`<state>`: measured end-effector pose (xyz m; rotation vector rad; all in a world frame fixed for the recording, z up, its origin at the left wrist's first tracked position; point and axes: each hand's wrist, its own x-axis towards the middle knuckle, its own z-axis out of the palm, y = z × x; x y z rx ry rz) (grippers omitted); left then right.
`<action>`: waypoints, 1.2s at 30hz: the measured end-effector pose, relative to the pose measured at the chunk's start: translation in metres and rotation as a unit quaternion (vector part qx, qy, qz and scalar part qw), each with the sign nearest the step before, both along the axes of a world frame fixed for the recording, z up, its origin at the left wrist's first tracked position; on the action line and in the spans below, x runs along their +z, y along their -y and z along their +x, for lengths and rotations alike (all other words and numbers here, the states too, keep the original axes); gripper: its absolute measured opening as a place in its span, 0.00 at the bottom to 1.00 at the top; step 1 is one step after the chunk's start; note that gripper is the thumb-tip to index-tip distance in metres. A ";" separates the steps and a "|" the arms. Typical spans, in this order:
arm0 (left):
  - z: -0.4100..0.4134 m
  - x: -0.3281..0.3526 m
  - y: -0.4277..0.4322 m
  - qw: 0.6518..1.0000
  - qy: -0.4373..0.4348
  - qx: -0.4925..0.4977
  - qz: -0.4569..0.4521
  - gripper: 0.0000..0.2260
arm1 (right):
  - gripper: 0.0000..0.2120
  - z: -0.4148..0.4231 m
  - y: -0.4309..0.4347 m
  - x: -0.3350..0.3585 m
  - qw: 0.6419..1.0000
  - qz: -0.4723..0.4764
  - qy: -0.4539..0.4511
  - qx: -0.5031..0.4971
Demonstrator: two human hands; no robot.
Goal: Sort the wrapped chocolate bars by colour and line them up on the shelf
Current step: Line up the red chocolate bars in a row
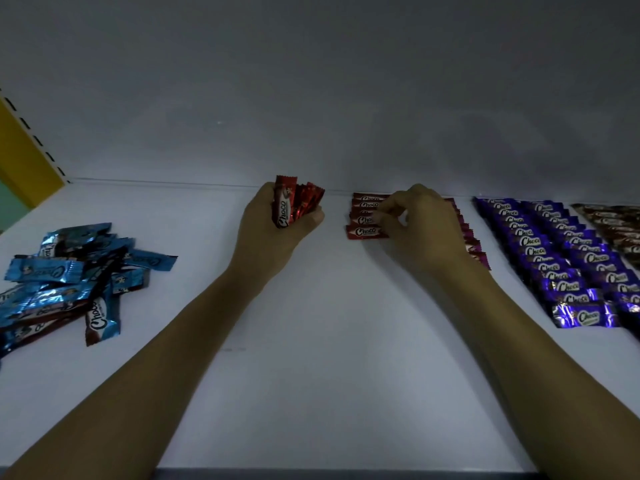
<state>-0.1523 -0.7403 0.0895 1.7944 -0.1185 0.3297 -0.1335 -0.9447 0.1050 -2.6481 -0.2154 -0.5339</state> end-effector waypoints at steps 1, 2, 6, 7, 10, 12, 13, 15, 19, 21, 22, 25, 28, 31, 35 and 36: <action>-0.002 0.002 0.001 1.000 0.002 -0.017 -0.001 0.11 | 0.10 -0.005 -0.005 0.004 0.997 0.078 -0.015 0.023; -0.004 0.003 0.003 0.999 -0.002 -0.035 -0.004 0.11 | 0.12 -0.011 -0.012 0.009 0.980 0.181 -0.050 0.060; -0.009 0.007 0.008 0.994 -0.028 -0.104 -0.011 0.12 | 0.04 -0.028 -0.035 0.019 0.866 0.430 -0.186 0.173; -0.009 0.007 0.008 0.994 -0.032 -0.107 -0.015 0.12 | 0.03 -0.028 -0.036 0.019 0.860 0.441 -0.187 0.175; -0.009 0.007 0.007 0.993 -0.038 -0.107 -0.026 0.08 | 0.06 -0.027 -0.032 0.020 0.844 0.483 -0.189 0.135; -0.008 0.006 0.007 0.993 -0.041 -0.102 -0.031 0.08 | 0.06 -0.027 -0.030 0.019 0.845 0.483 -0.198 0.119; -0.007 0.007 0.008 0.993 -0.045 -0.098 -0.038 0.07 | 0.06 -0.026 -0.030 0.018 0.847 0.480 -0.198 0.116; -0.007 0.006 0.009 0.994 -0.050 -0.085 -0.042 0.07 | 0.06 -0.025 -0.030 0.016 0.843 0.487 -0.198 0.114; -0.008 0.009 0.008 0.996 -0.039 -0.069 -0.044 0.08 | 0.07 -0.025 -0.030 0.017 0.826 0.512 -0.206 0.115; -0.009 0.010 0.008 0.995 -0.043 -0.069 -0.064 0.09 | 0.05 -0.025 -0.029 0.016 0.826 0.504 -0.218 0.125; -0.009 0.010 0.008 0.993 -0.046 -0.071 -0.080 0.09 | 0.03 -0.025 -0.028 0.015 0.831 0.491 -0.225 0.133; -0.009 0.011 0.009 0.989 -0.046 -0.086 -0.113 0.10 | 0.04 -0.026 -0.029 0.012 0.837 0.473 -0.239 0.136; -0.010 0.009 0.009 0.992 -0.037 -0.082 -0.085 0.07 | 0.08 -0.023 -0.030 0.016 0.810 0.540 -0.202 0.102; -0.008 0.005 0.007 0.999 -0.020 -0.039 -0.020 0.07 | 0.09 -0.015 -0.013 0.017 0.912 0.394 -0.107 0.041; -0.006 0.004 0.004 1.000 -0.015 -0.016 0.018 0.09 | 0.07 -0.007 0.014 0.017 0.982 0.152 -0.097 0.052; -0.006 0.004 0.004 0.999 -0.014 -0.017 0.026 0.09 | 0.06 -0.007 0.016 0.017 0.982 0.135 -0.114 0.062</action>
